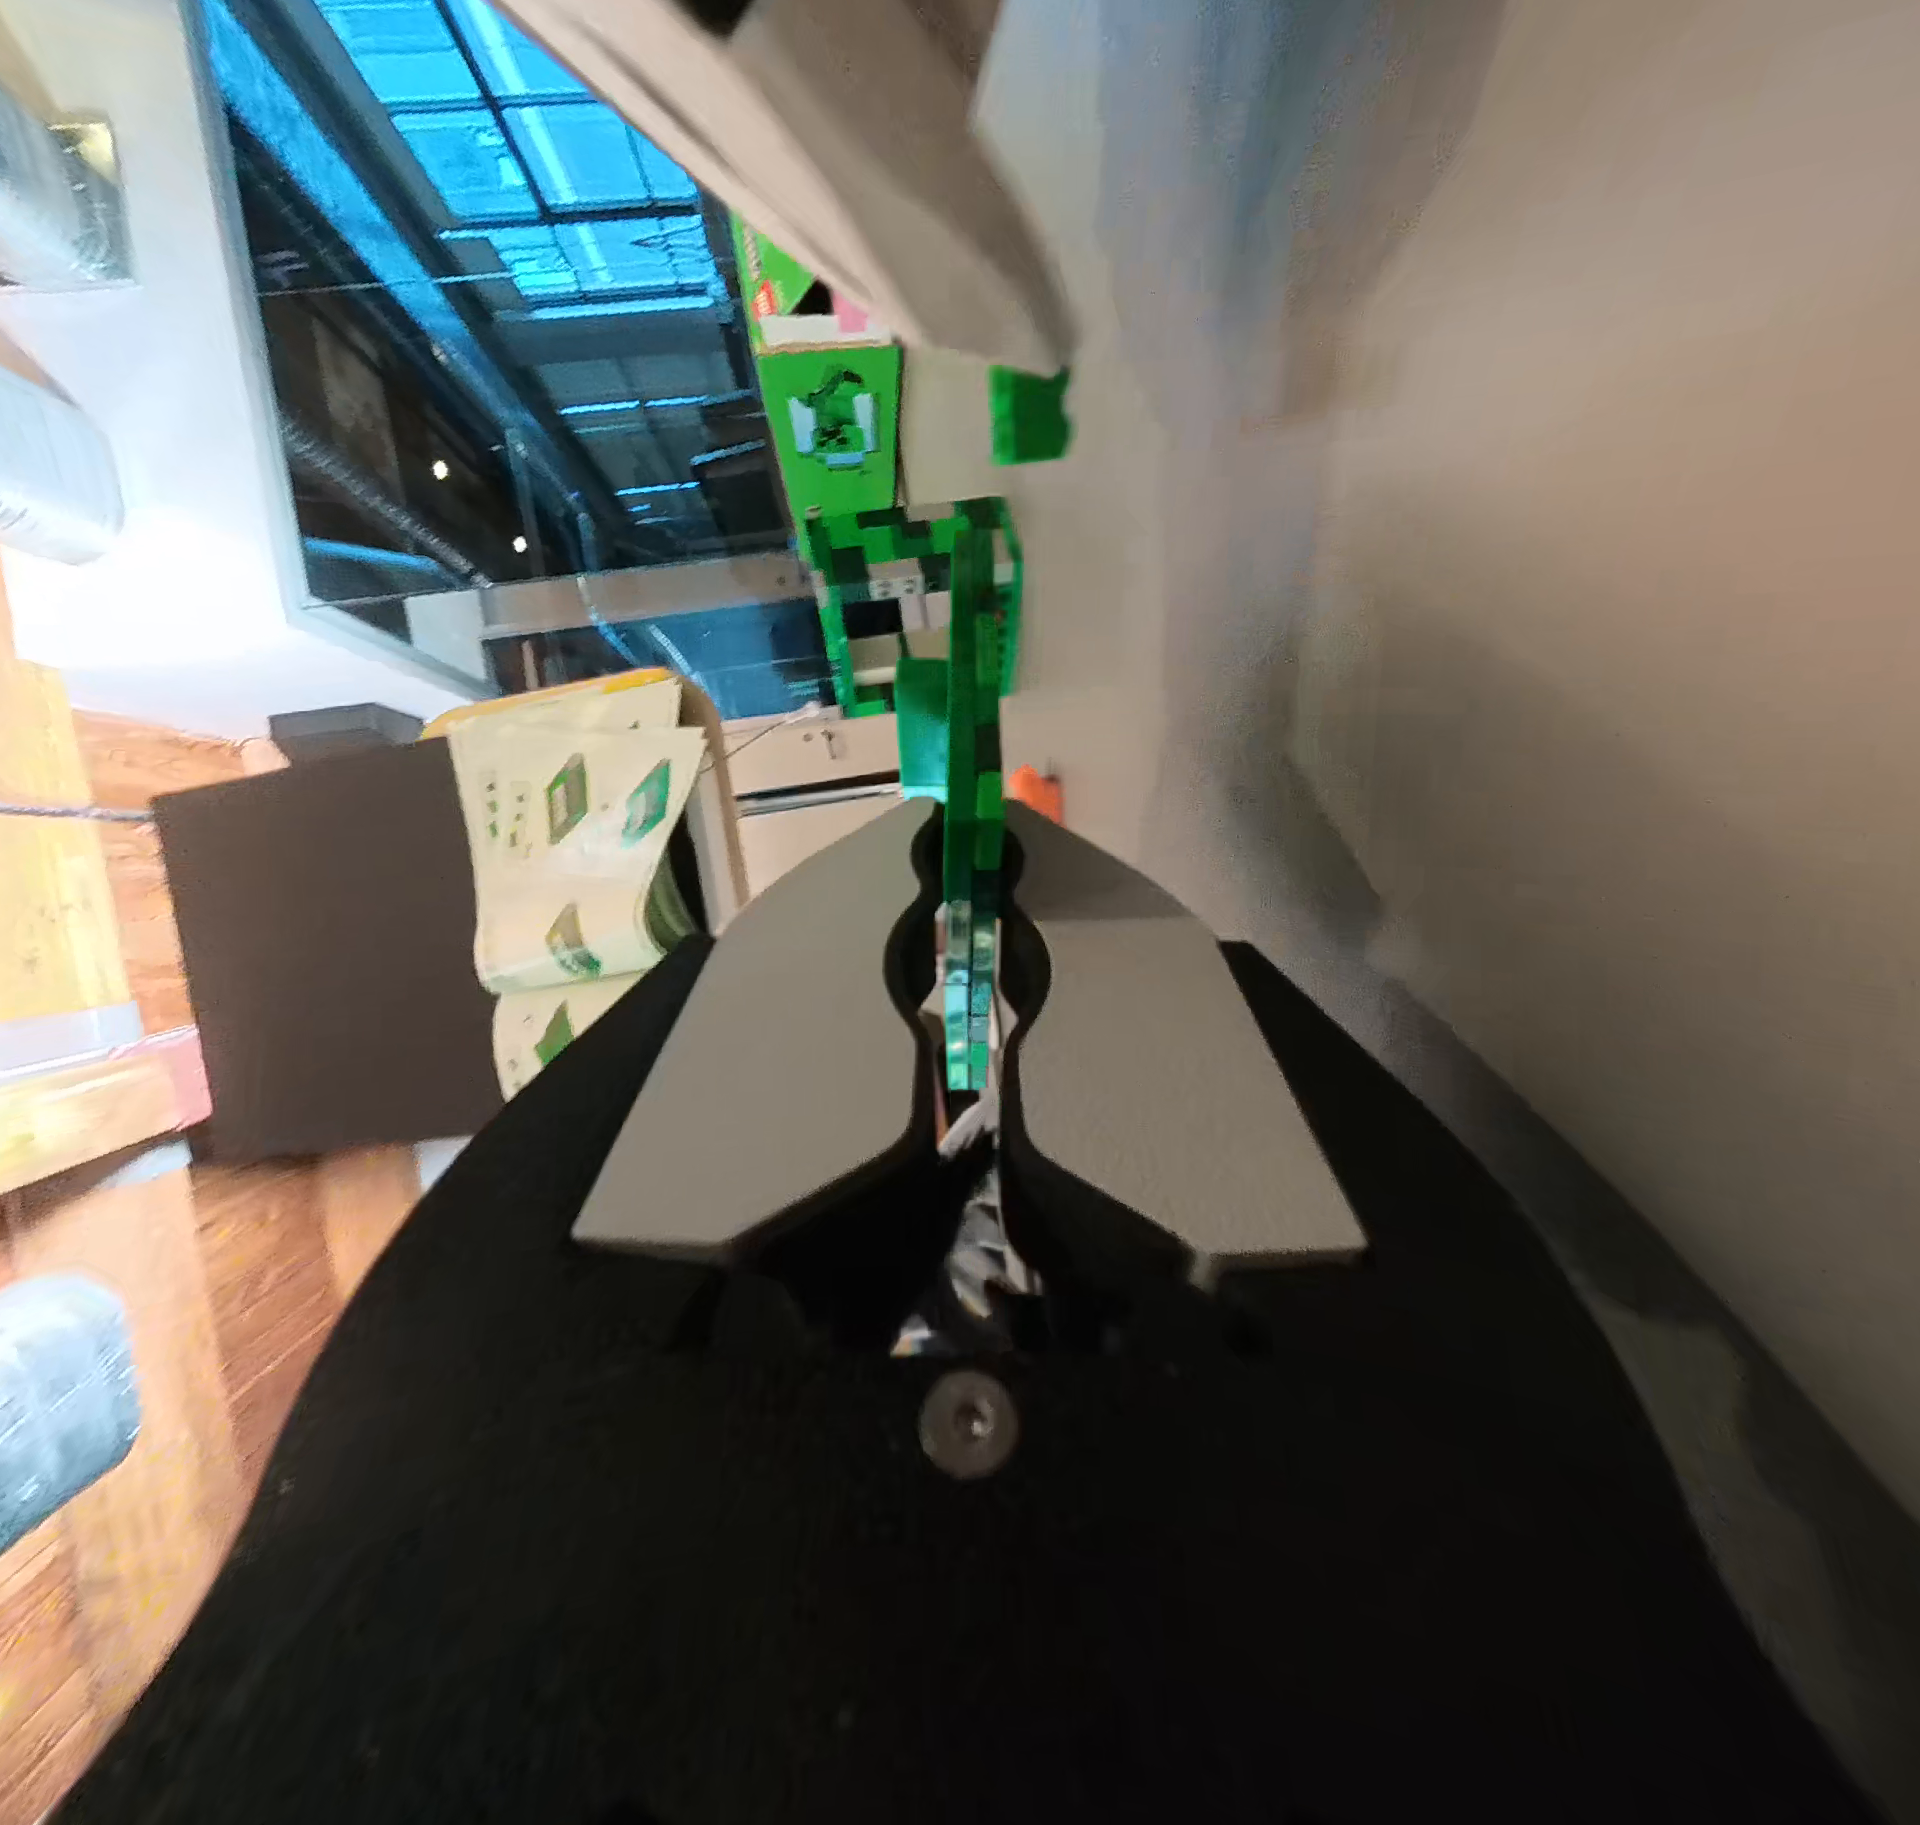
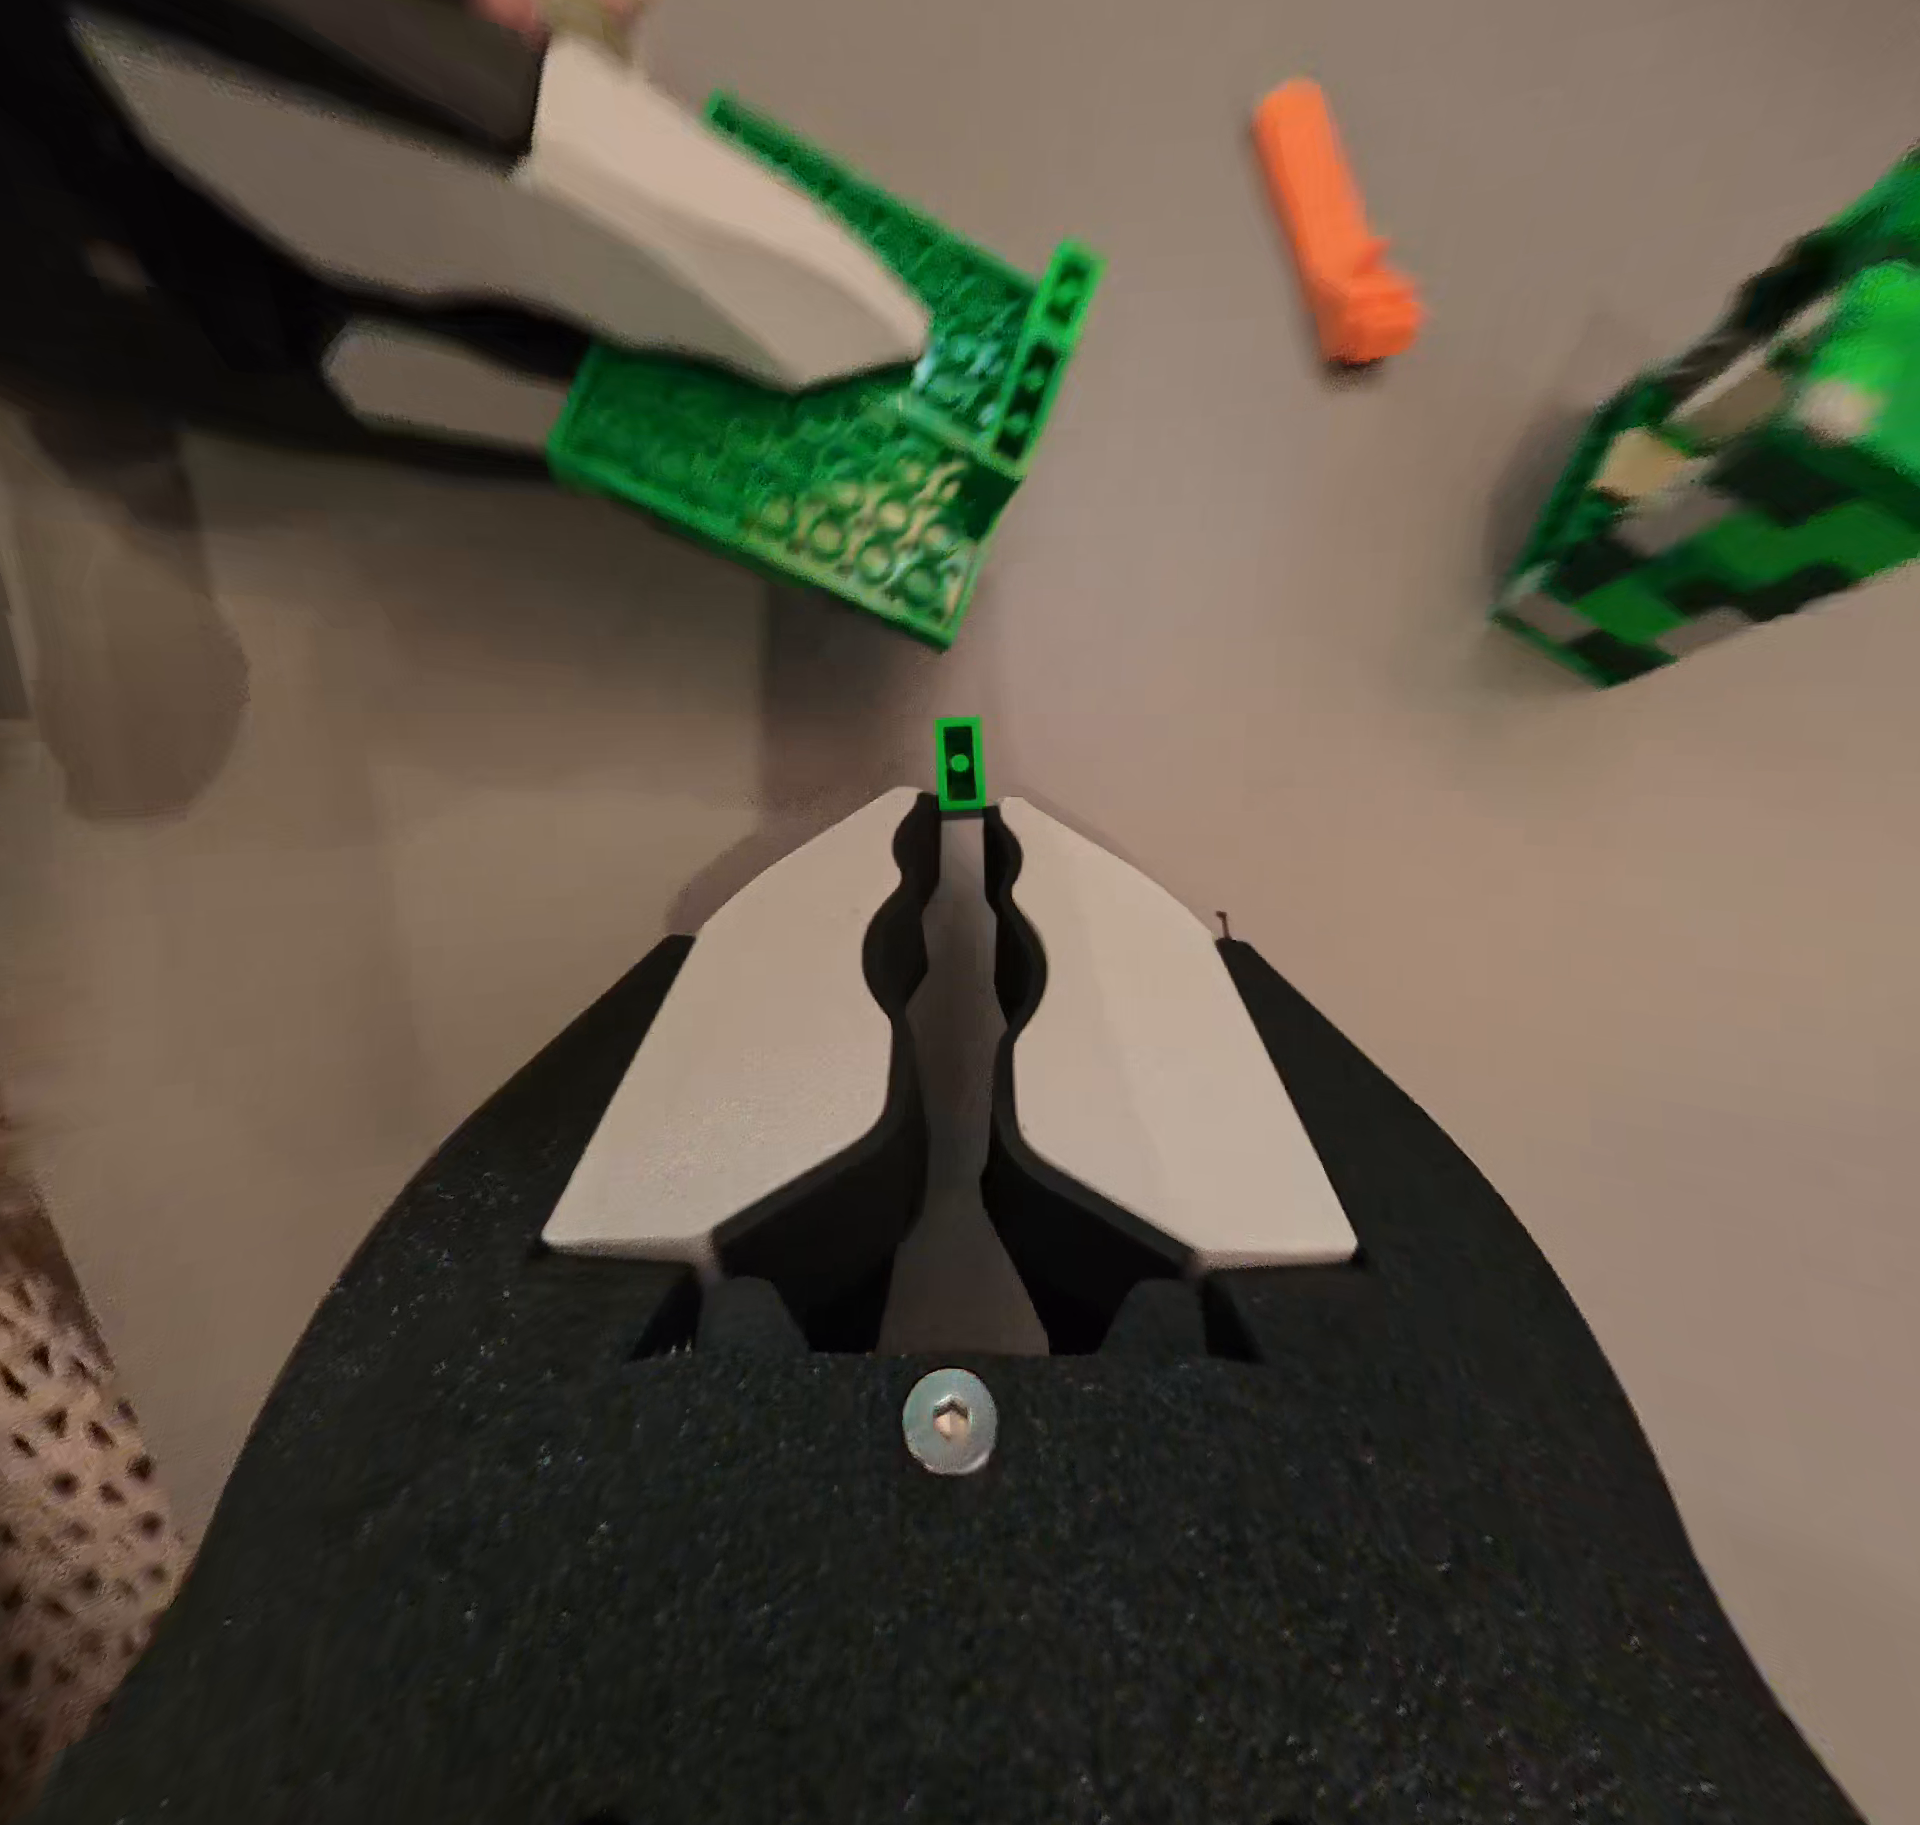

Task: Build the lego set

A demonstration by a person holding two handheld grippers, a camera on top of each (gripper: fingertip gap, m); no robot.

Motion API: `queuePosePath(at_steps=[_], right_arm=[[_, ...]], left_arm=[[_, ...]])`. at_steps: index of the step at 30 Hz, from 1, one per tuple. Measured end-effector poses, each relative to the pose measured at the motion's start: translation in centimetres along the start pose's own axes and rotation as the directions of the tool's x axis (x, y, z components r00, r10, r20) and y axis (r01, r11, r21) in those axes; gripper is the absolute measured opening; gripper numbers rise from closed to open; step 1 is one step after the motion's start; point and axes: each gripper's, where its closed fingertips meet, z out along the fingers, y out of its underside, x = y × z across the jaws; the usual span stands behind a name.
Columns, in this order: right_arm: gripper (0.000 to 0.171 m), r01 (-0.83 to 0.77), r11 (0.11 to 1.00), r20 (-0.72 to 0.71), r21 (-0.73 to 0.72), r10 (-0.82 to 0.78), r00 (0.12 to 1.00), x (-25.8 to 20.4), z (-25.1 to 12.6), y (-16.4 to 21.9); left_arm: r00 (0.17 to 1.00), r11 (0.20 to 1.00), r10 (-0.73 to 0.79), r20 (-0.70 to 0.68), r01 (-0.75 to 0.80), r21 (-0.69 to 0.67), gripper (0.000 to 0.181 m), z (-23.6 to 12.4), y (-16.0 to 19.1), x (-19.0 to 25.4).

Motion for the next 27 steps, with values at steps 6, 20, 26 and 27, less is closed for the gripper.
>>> queuePosePath(at_steps=[6,20,26,27], right_arm=[[0.007,-0.15,0.968,0.022,0.204,0.148,0.989,0.4,-2.1,-4.4],[0.007,-0.217,0.957,-0.017,0.191,0.225,0.974,0.1,-1.3,-5.3],[0.007,-0.225,0.959,-0.031,0.171,0.234,0.972,0.1,-0.9,-5.0],[0.008,-0.222,0.96,-0.035,0.171,0.231,0.972,0.1,-1.0,-5.0]], left_arm=[[0.997,0.999,-0.016,0.076,0.019,-0.046,0.006,0.0,0.1,-1.1],[0.994,0.999,-0.021,0.109,0.026,-0.046,0.006,-0.3,-0.1,-1.7],[0.994,0.999,-0.009,0.108,0.014,-0.046,0.006,-0.3,-0.1,-1.6],[0.994,0.999,-0.01,0.109,0.015,-0.045,0.006,-0.3,-0.1,-1.6]])
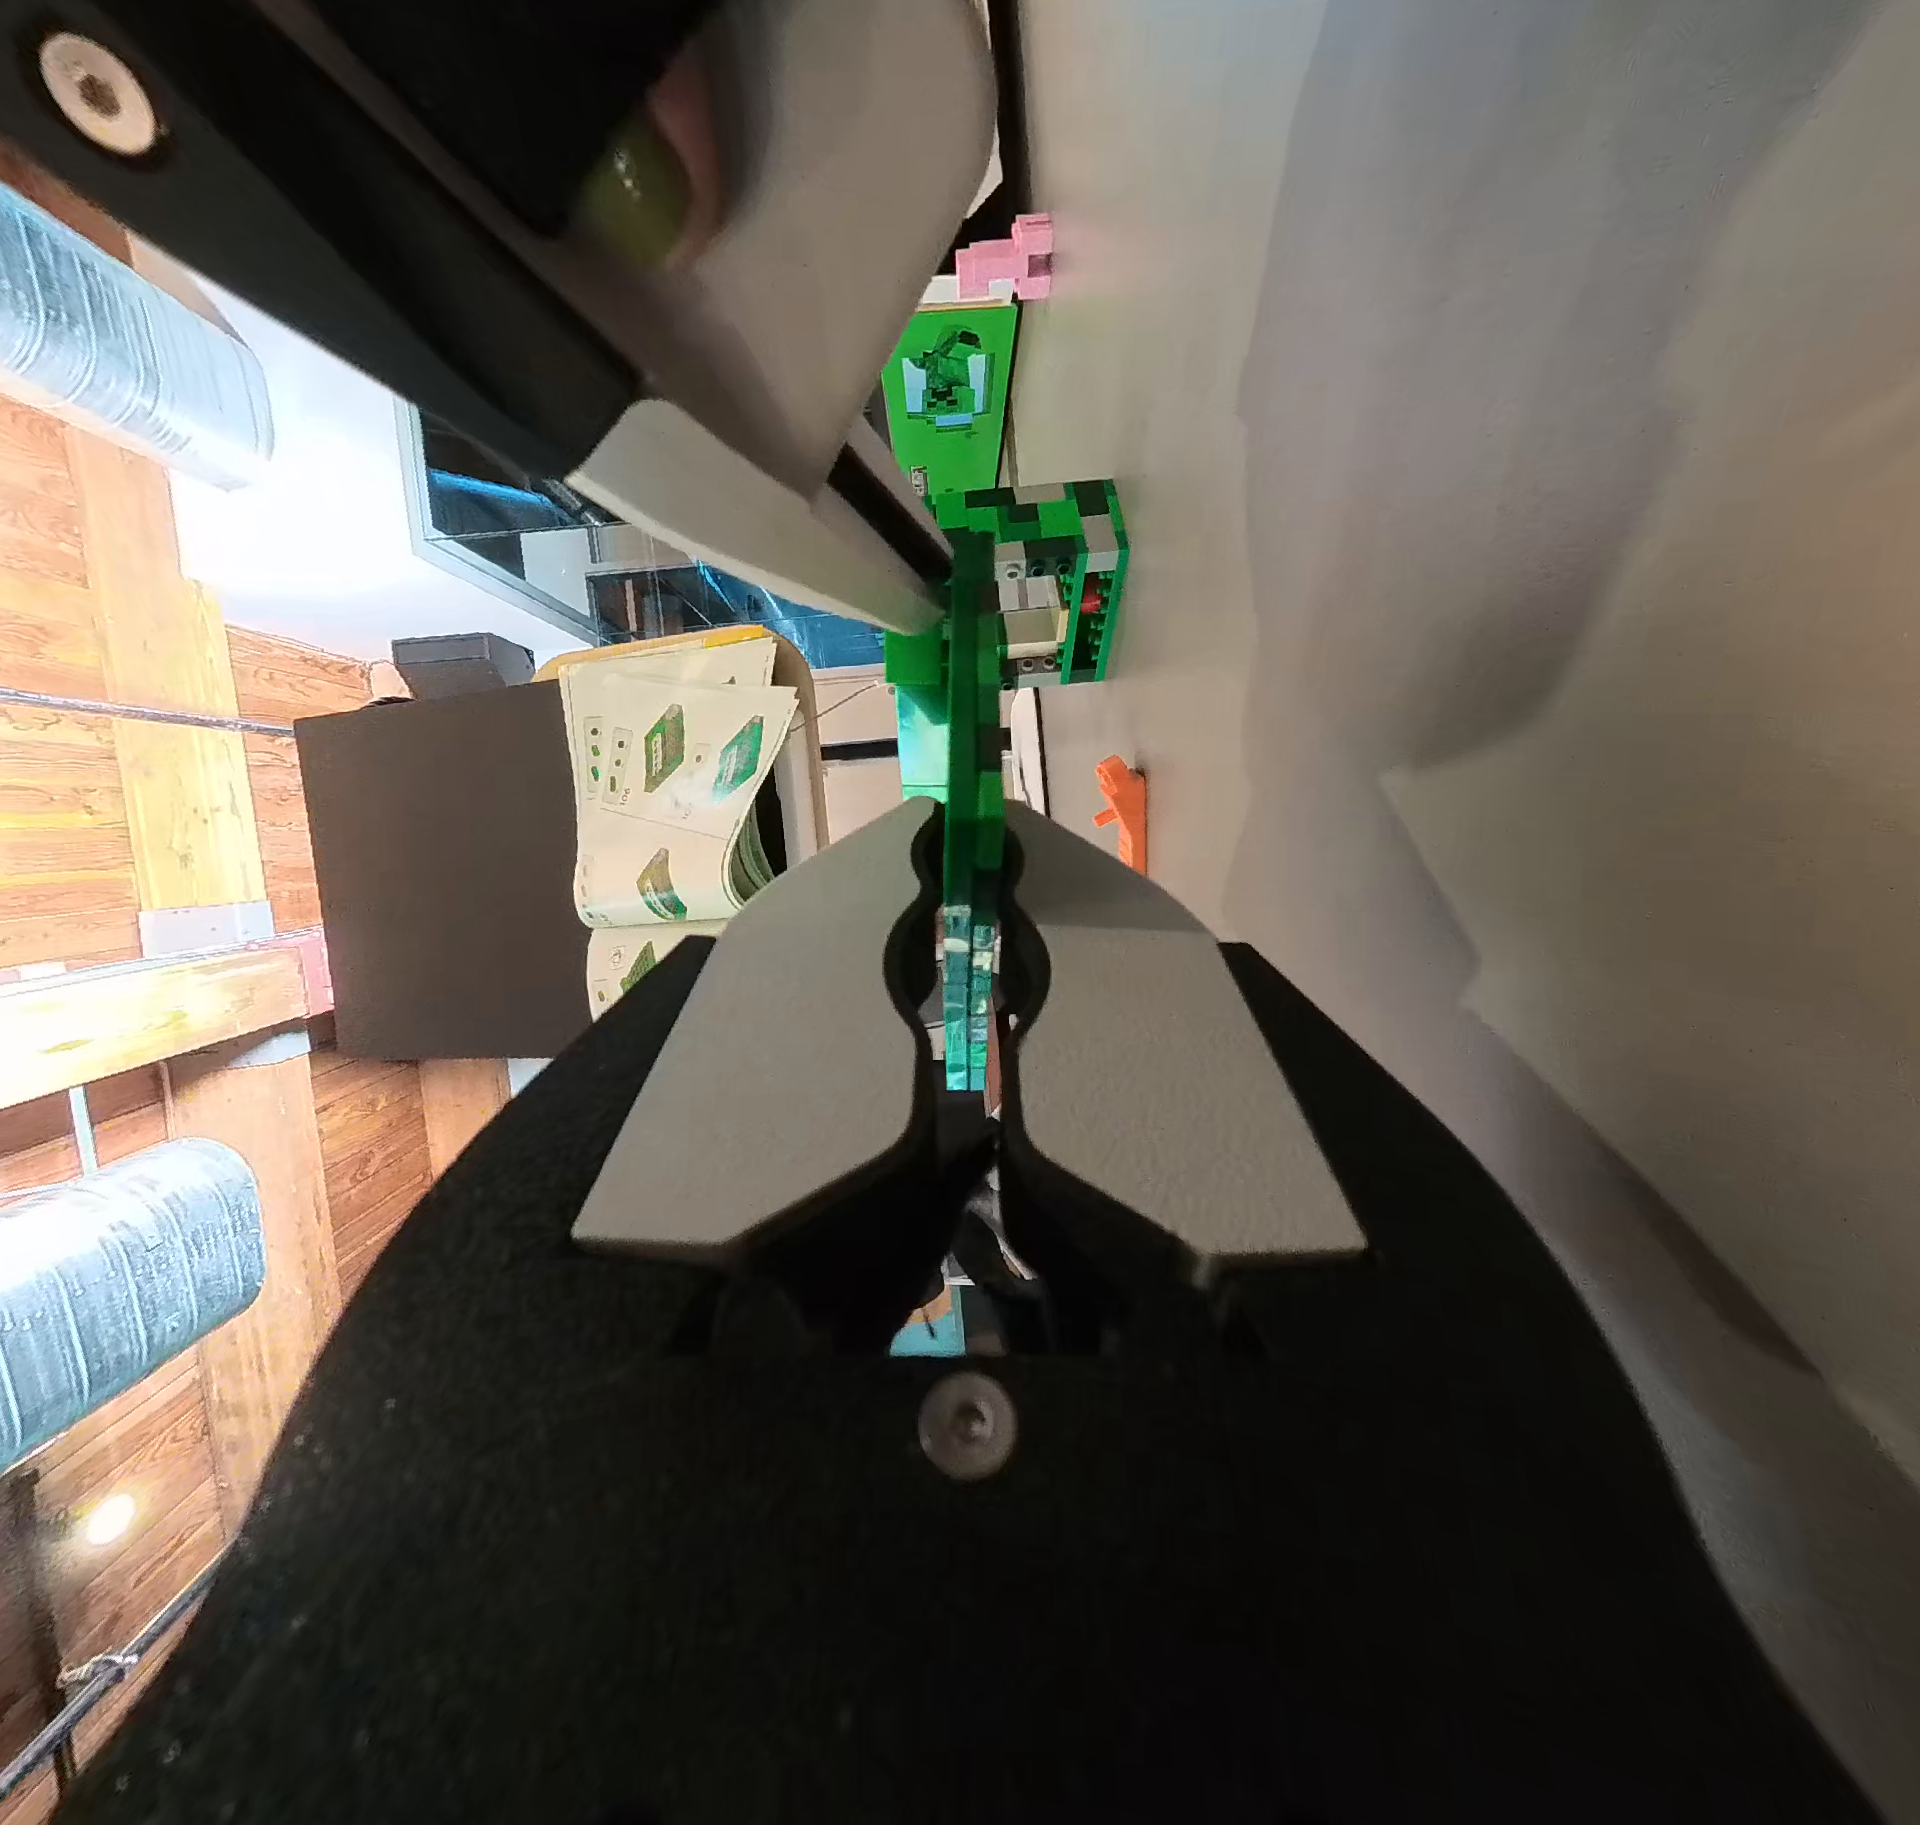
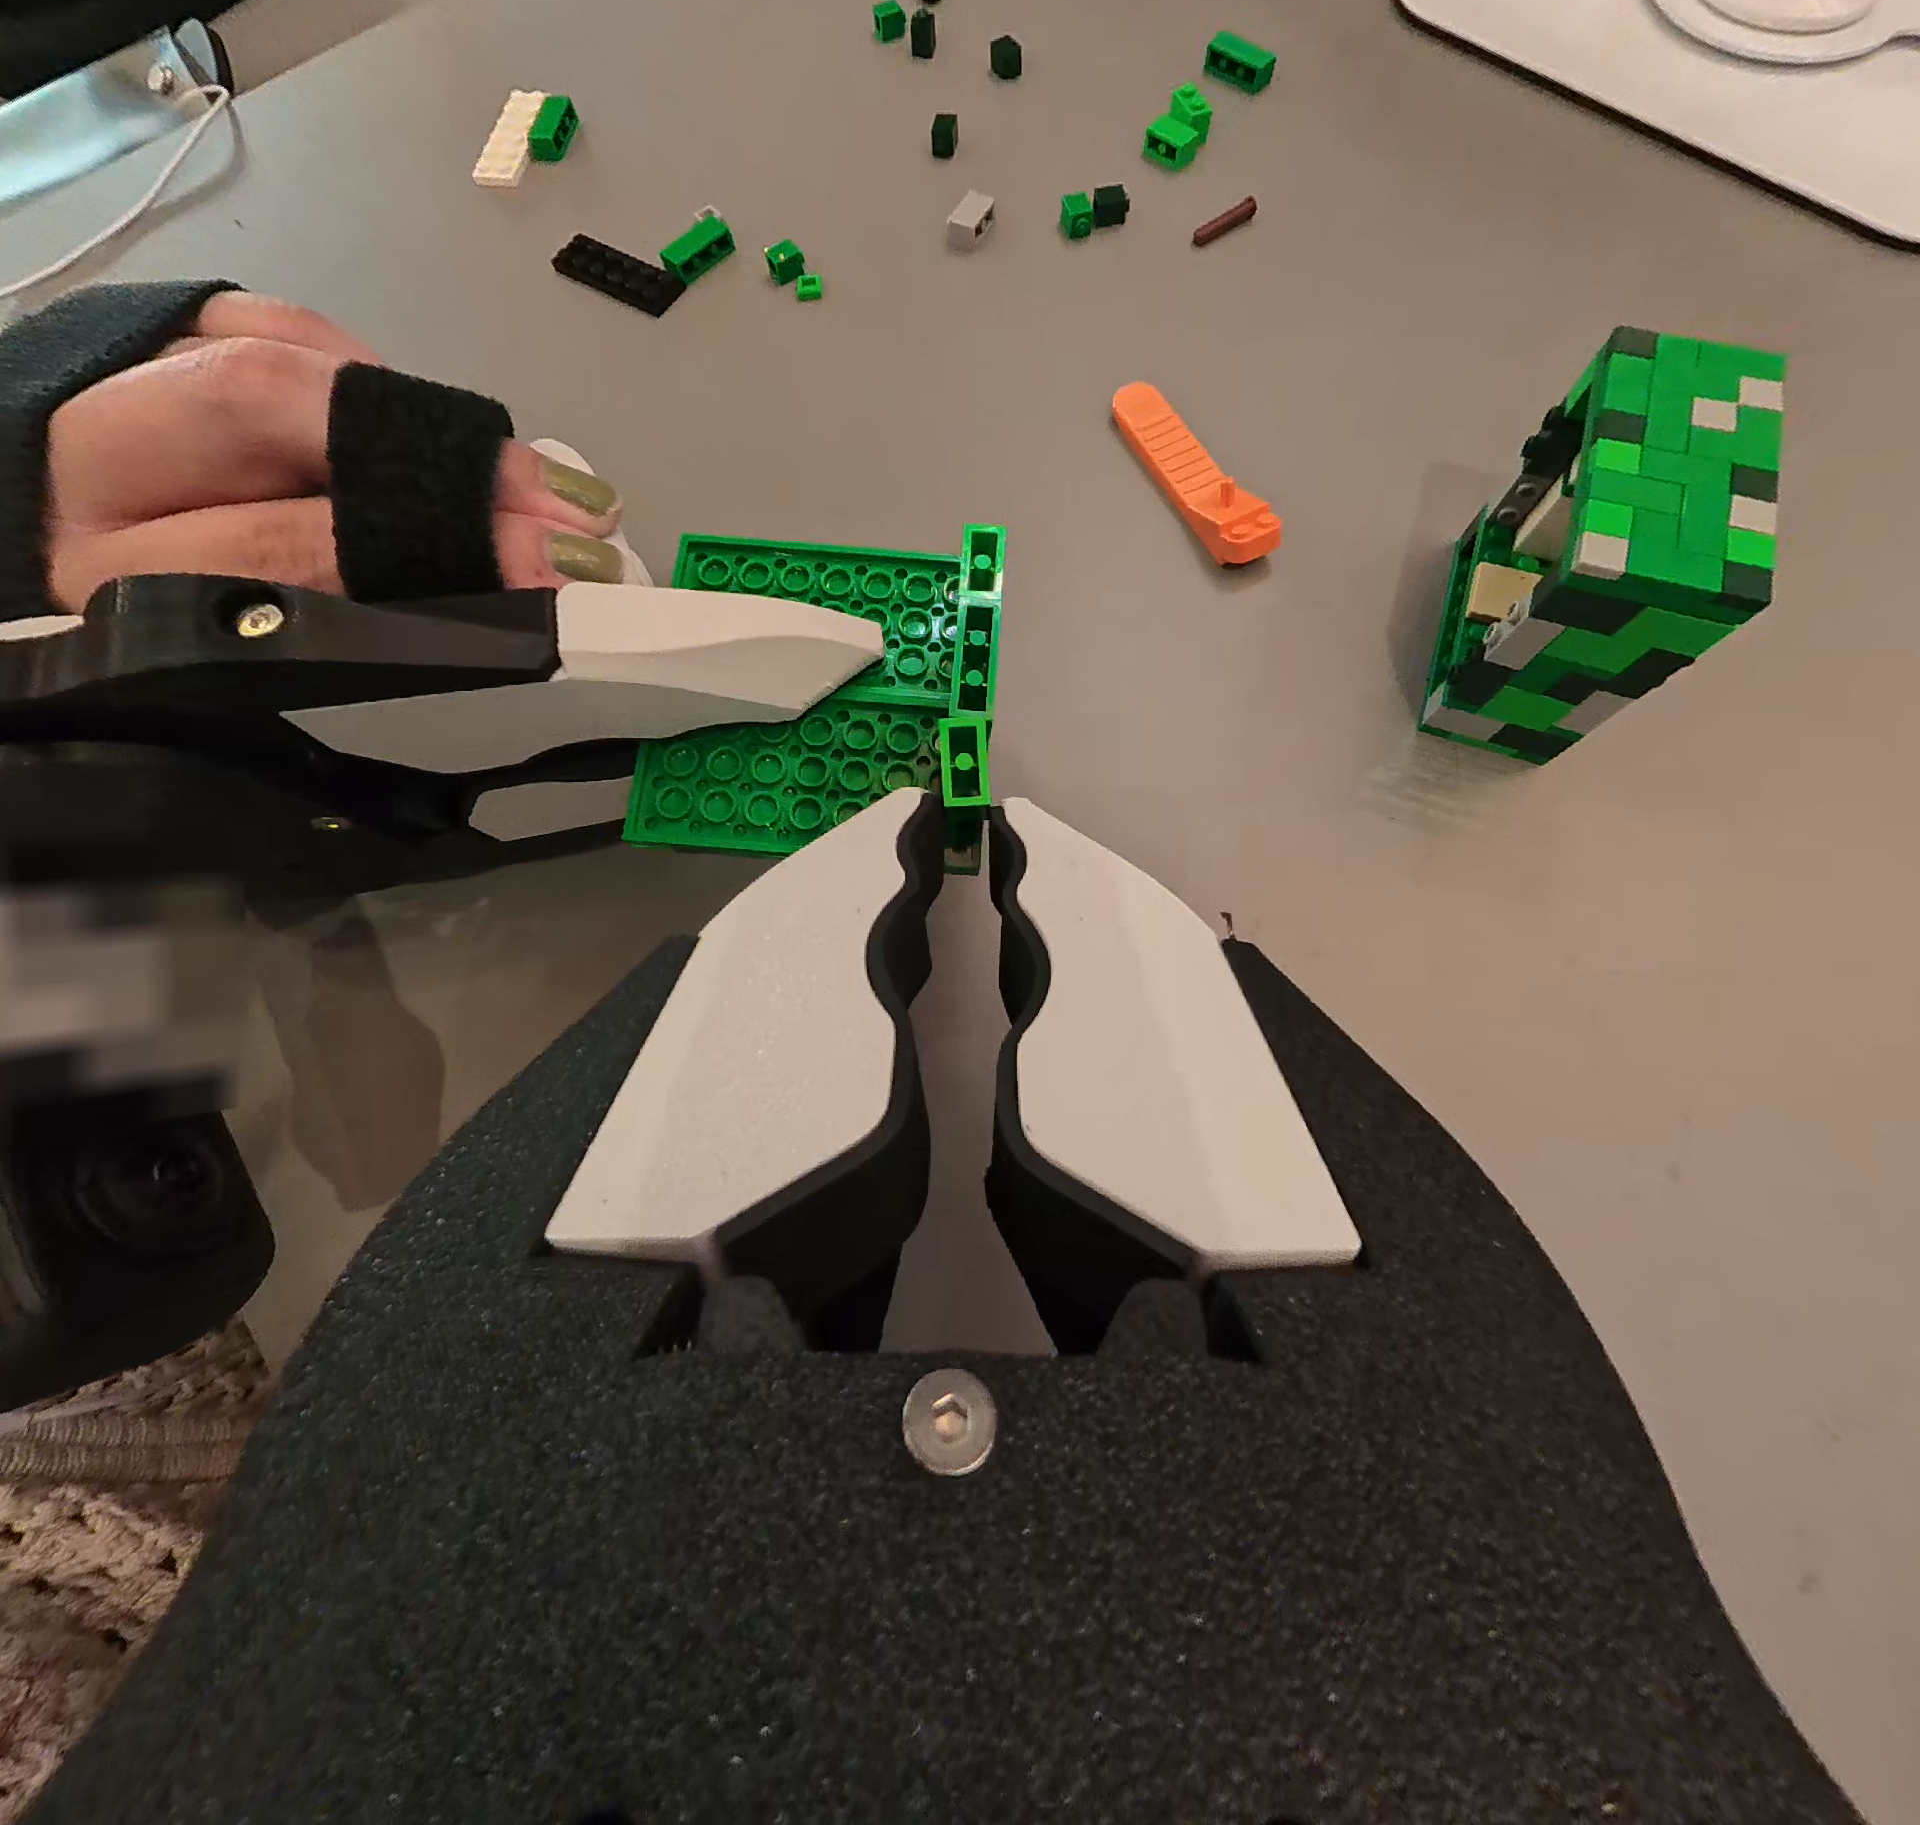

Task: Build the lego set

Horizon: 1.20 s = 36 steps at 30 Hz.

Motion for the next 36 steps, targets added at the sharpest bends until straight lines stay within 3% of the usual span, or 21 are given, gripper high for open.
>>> queuePosePath(at_steps=[10,24,36], right_arm=[[0.016,0.031,0.999,-0.021,-0.009,-0.031,0.999,0.05,-0.05,0.04],[0.008,0.002,0.999,-0.029,-0.036,-0.003,1.0,-0.05,-0.09,0.18],[0.016,0.001,0.999,-0.031,-0.044,-0.003,1.0,0.03,-0.02,0.37]], left_arm=[[1.0,1.0,0.009,-0.007,-0.009,0.017,0.006,-0.12,-0.27,0.17],[1.0,0.999,0.024,-0.004,-0.024,0.021,0.006,-0.22,-0.42,0.25],[1.0,1.0,0.019,-0.009,-0.019,0.023,0.006,-0.25,-0.42,0.34]])
